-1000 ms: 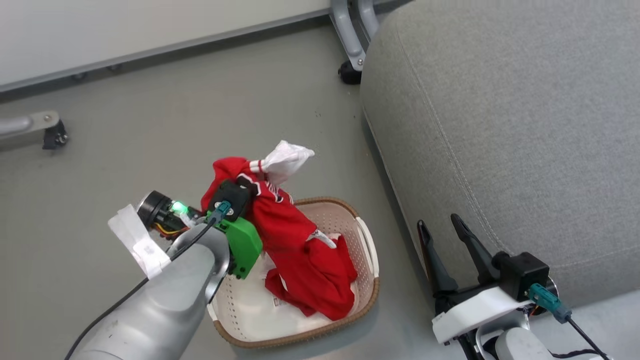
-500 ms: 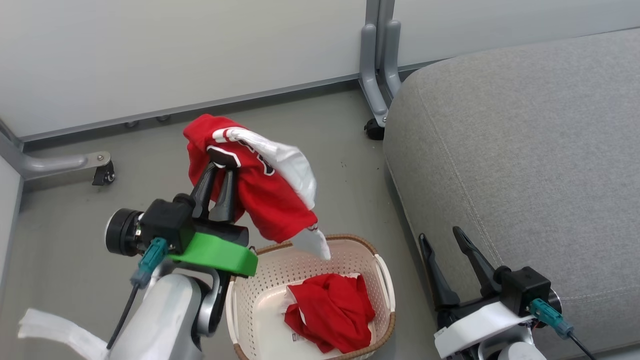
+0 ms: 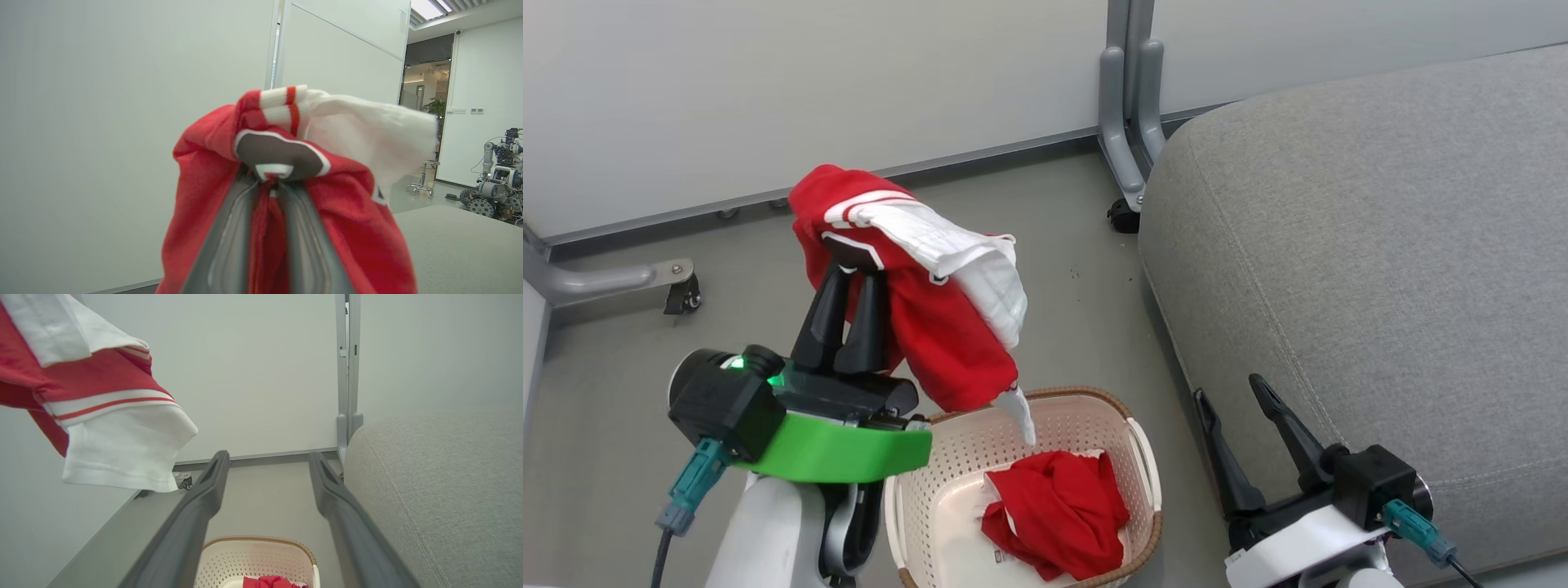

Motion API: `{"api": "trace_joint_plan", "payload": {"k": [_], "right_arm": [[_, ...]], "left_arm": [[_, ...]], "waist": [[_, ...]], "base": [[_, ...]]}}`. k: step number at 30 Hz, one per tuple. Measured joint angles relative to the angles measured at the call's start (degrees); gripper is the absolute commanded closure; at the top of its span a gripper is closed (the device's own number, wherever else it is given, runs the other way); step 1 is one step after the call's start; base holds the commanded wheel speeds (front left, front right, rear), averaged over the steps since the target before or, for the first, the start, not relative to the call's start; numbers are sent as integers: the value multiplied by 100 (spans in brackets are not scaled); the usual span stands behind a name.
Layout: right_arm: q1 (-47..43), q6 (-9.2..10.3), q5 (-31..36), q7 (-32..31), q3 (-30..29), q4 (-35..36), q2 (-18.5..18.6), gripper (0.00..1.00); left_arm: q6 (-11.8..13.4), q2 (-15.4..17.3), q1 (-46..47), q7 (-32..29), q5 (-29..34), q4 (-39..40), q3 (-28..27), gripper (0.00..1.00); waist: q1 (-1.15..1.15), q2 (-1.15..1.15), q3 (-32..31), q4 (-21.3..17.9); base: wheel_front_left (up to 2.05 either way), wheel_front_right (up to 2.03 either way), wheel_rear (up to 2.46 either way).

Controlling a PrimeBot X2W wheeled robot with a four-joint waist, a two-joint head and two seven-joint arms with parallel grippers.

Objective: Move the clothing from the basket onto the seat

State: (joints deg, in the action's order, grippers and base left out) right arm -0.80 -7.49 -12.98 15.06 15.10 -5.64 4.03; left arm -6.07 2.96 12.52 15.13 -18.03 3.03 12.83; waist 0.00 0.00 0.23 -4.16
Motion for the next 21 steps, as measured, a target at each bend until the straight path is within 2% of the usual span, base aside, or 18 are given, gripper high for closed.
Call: {"api": "trace_joint_plan", "payload": {"k": [7,21], "right_arm": [[-1,0,-1,0,59,2,10,0],[-2,0,-2,0,68,-22,-9,0]], "left_arm": [[-57,-8,-107,0,-241,45,267,100],[-100,-9,-137,0,-318,80,268,100]], "waist": [[0,0,-18,-84],[0,0,-61,-140]], "base": [[0,0,0],[0,0,0]]}}
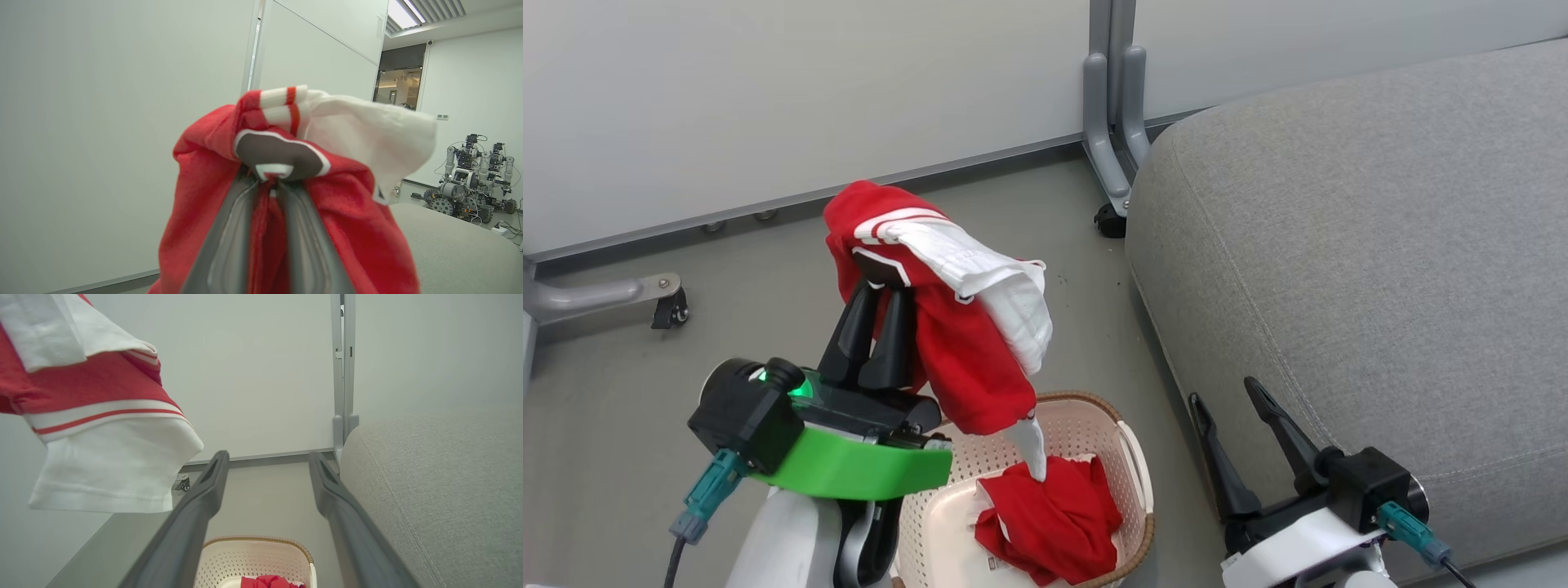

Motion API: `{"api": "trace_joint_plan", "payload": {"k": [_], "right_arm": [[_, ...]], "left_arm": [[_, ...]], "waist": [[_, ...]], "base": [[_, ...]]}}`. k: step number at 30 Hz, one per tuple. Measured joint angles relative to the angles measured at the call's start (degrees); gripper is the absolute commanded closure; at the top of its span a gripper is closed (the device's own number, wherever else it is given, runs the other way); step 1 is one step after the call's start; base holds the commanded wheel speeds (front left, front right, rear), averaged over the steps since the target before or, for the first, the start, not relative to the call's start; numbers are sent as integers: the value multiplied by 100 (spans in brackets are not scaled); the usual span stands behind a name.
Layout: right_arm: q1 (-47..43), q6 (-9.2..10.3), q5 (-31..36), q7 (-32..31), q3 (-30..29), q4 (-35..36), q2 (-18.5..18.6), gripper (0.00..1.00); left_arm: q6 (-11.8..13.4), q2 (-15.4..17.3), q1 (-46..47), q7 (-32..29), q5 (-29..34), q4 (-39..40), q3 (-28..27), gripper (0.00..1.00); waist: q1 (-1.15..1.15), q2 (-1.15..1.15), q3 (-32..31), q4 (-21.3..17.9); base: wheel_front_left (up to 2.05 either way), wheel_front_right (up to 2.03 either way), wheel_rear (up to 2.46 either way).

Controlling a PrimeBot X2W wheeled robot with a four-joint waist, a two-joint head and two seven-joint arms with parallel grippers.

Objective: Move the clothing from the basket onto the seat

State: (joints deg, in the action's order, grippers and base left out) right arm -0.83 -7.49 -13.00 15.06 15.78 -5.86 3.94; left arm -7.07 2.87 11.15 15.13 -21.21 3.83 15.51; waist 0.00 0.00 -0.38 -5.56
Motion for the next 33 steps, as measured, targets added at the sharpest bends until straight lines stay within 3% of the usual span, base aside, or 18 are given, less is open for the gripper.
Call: {"api": "trace_joint_plan", "payload": {"k": [5,11,14,33], "right_arm": [[0,0,-30,0,478,222,229,0],[143,-1,-100,0,1657,846,903,0],[292,-3,-55,0,1950,956,1028,0],[1100,-5,887,0,1942,134,207,0]], "left_arm": [[0,0,-8,0,-3,-11,9,100],[-2,-1,-13,-1,-21,-49,73,100],[-4,-1,-12,0,-33,-67,135,100],[-7,-3,106,0,-86,-230,994,100]], "waist": [[0,0,-18,-10],[0,0,-31,-19],[0,0,-33,-8],[0,0,48,426]], "base": [[0,0,0],[0,0,0],[0,0,0],[0,0,0]]}}
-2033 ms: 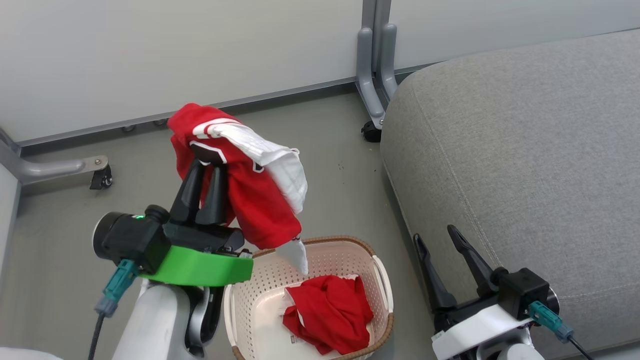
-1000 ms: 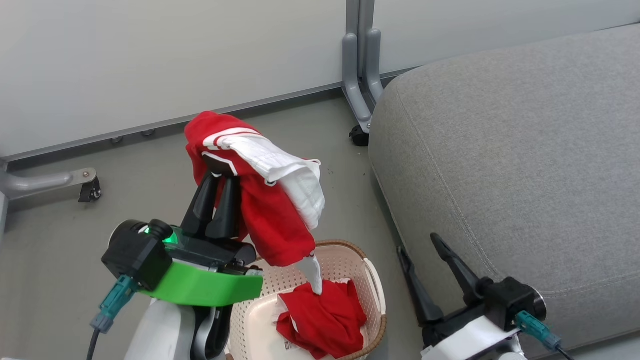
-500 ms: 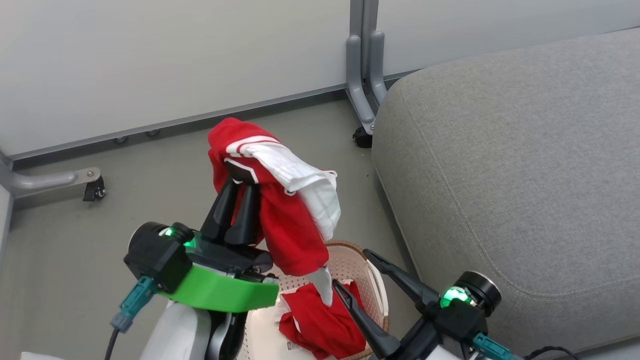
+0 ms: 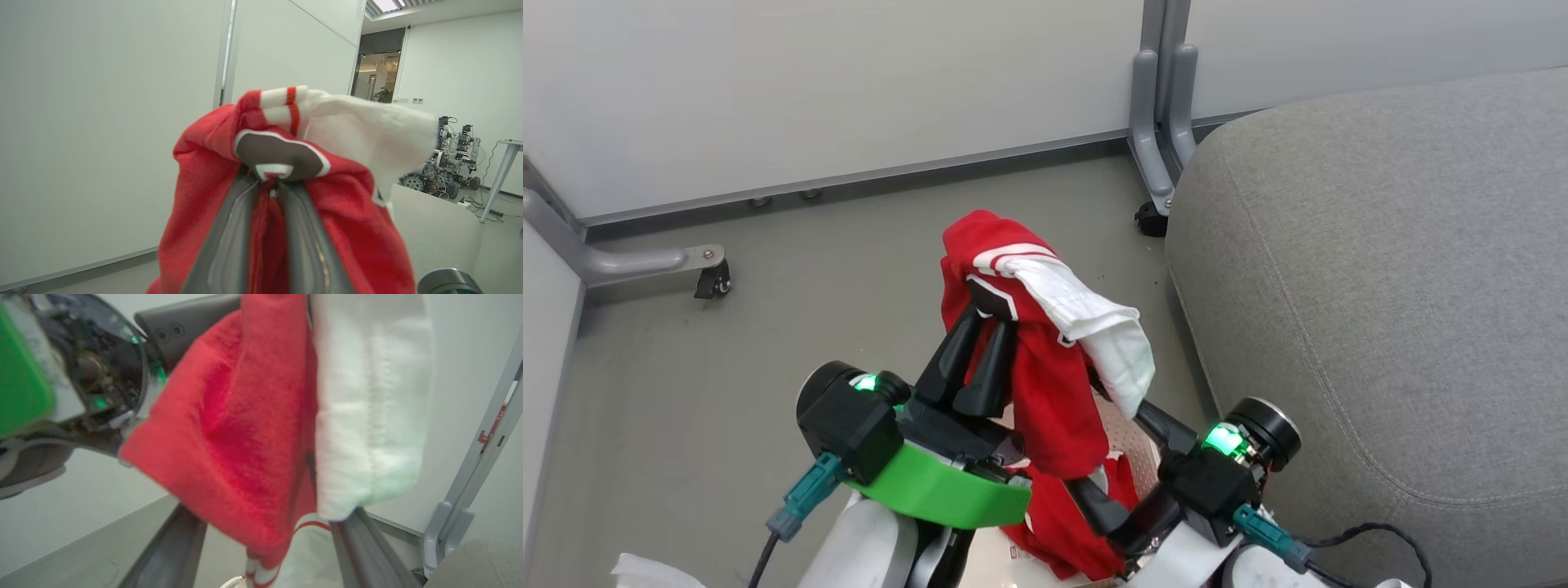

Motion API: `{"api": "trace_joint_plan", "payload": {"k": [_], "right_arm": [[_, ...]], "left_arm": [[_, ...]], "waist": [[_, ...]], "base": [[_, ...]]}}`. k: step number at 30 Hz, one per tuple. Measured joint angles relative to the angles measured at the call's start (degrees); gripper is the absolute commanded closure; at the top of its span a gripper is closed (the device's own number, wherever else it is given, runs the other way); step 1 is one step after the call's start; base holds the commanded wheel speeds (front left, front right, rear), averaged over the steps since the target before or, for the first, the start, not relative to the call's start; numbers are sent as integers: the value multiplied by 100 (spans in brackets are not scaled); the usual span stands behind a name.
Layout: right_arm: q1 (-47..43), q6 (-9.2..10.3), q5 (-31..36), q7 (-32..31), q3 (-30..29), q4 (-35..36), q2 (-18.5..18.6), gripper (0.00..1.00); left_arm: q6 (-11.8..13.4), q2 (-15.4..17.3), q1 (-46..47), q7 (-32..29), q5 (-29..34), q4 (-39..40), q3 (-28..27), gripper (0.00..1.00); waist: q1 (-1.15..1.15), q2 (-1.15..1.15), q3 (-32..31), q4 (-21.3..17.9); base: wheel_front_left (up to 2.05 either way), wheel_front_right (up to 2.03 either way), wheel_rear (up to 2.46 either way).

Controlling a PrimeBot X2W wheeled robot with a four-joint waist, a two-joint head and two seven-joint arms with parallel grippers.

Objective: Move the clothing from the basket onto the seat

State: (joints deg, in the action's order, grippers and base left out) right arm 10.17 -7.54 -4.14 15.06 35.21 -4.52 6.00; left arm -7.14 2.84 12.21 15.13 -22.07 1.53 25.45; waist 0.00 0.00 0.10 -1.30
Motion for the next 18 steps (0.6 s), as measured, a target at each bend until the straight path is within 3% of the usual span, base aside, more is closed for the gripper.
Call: {"api": "trace_joint_plan", "payload": {"k": [7,8,9,18], "right_arm": [[139,1,47,0,-226,-172,-212,0],[140,1,0,0,-272,-204,-231,94],[140,1,-29,0,-283,-218,-236,100],[172,1,-238,0,-379,-165,-299,100]], "left_arm": [[0,0,13,0,-10,-51,211,100],[0,0,14,0,-10,-57,221,100],[0,0,15,0,-10,-64,226,100],[0,-1,17,0,-9,-146,230,100]], "waist": [[0,0,30,106],[0,0,32,110],[0,0,32,113],[0,0,31,97]], "base": [[0,0,0],[0,0,0],[0,0,0],[0,0,0]]}}
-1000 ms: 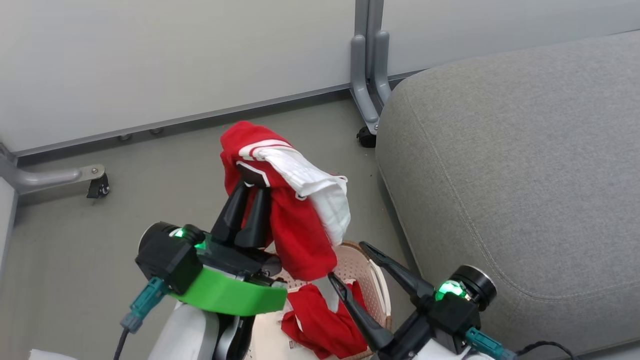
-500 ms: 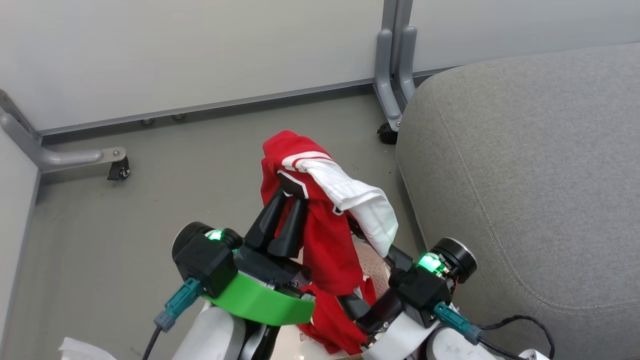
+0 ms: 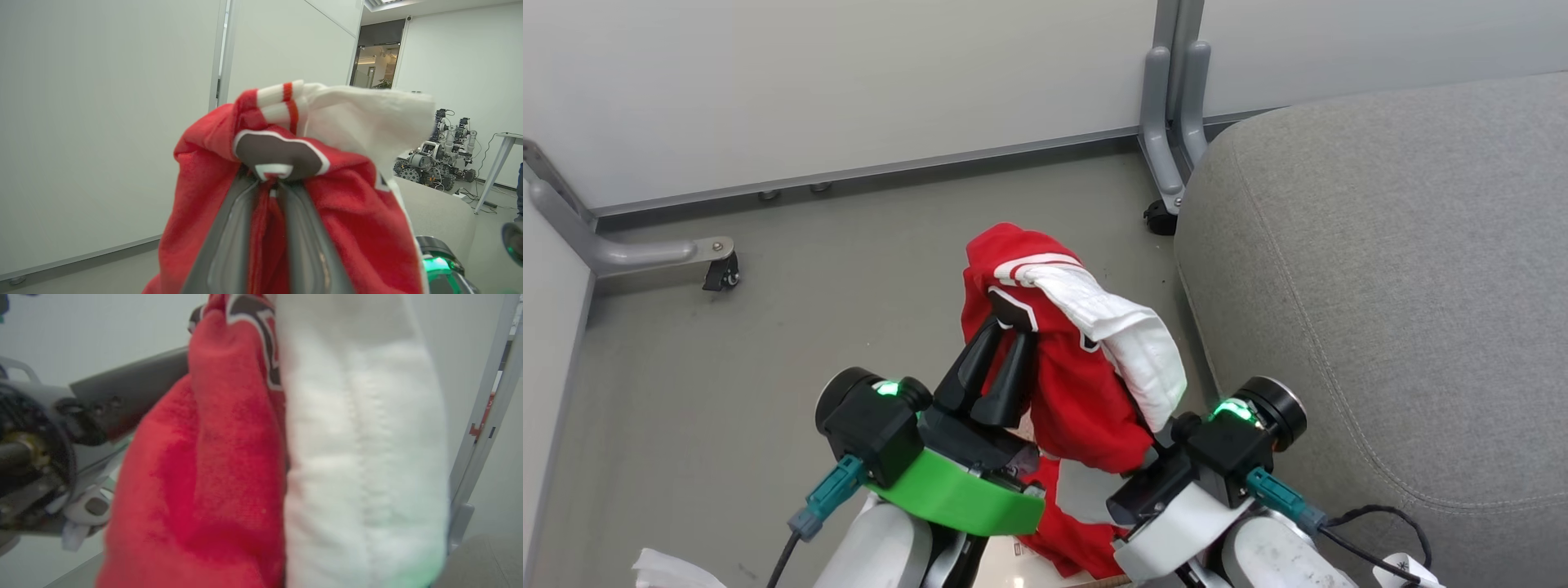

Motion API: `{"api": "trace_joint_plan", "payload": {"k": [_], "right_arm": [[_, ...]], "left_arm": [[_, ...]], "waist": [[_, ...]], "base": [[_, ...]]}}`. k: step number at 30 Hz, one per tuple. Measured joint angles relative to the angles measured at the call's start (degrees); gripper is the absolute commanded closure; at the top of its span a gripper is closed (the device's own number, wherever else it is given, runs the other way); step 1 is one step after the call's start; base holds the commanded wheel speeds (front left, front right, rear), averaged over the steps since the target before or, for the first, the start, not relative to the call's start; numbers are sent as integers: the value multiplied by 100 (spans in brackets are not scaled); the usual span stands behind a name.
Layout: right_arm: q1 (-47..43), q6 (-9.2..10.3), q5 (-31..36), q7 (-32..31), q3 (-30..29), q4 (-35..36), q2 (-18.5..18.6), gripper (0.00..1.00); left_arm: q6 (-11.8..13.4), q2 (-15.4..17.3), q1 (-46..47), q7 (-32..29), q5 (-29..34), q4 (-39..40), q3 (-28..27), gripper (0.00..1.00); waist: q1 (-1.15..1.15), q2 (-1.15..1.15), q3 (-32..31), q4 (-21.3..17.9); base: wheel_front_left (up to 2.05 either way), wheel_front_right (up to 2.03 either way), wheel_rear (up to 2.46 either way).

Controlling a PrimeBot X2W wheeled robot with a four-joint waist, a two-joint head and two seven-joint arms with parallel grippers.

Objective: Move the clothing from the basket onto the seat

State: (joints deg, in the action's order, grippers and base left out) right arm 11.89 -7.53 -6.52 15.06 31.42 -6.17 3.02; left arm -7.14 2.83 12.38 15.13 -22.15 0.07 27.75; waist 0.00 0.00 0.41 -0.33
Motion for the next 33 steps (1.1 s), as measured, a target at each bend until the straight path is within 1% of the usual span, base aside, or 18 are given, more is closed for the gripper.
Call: {"api": "trace_joint_plan", "payload": {"k": [5,13,14,15,16,17,18,25,33], "right_arm": [[-30,0,-119,0,-68,115,-4,100],[-76,0,-321,0,-166,247,-8,100],[-76,0,-330,0,-171,260,-8,100],[-77,0,-335,0,-179,281,-8,100],[-77,0,-341,0,-196,304,-8,100],[-80,0,-339,0,-230,334,-9,100],[-86,0,-333,0,-278,365,-11,100],[-193,0,-323,0,-547,535,-11,100],[-316,0,-348,0,-928,659,-12,100]], "left_arm": [[-13,-1,-1,0,48,-116,120,100],[-16,-1,0,0,32,-144,111,100],[-16,-1,0,0,31,-153,115,99],[-18,-1,0,0,32,-165,124,62],[-18,-1,1,0,33,-177,131,44],[-18,-1,1,0,33,-186,140,12],[-18,-1,3,1,31,-220,163,0],[-18,-1,3,0,153,-258,151,0],[-19,-2,-68,0,481,-348,-142,0]], "waist": [[0,0,-10,-26],[0,0,-21,-44],[0,0,-24,-41],[0,0,-28,-37],[0,0,-34,-33],[0,0,-39,-28],[0,0,-45,-25],[0,0,-83,46],[0,0,-138,178]], "base": [[0,0,0],[0,0,0],[0,0,0],[0,0,0],[0,0,0],[0,0,0],[0,0,0],[0,0,0],[0,0,0]]}}
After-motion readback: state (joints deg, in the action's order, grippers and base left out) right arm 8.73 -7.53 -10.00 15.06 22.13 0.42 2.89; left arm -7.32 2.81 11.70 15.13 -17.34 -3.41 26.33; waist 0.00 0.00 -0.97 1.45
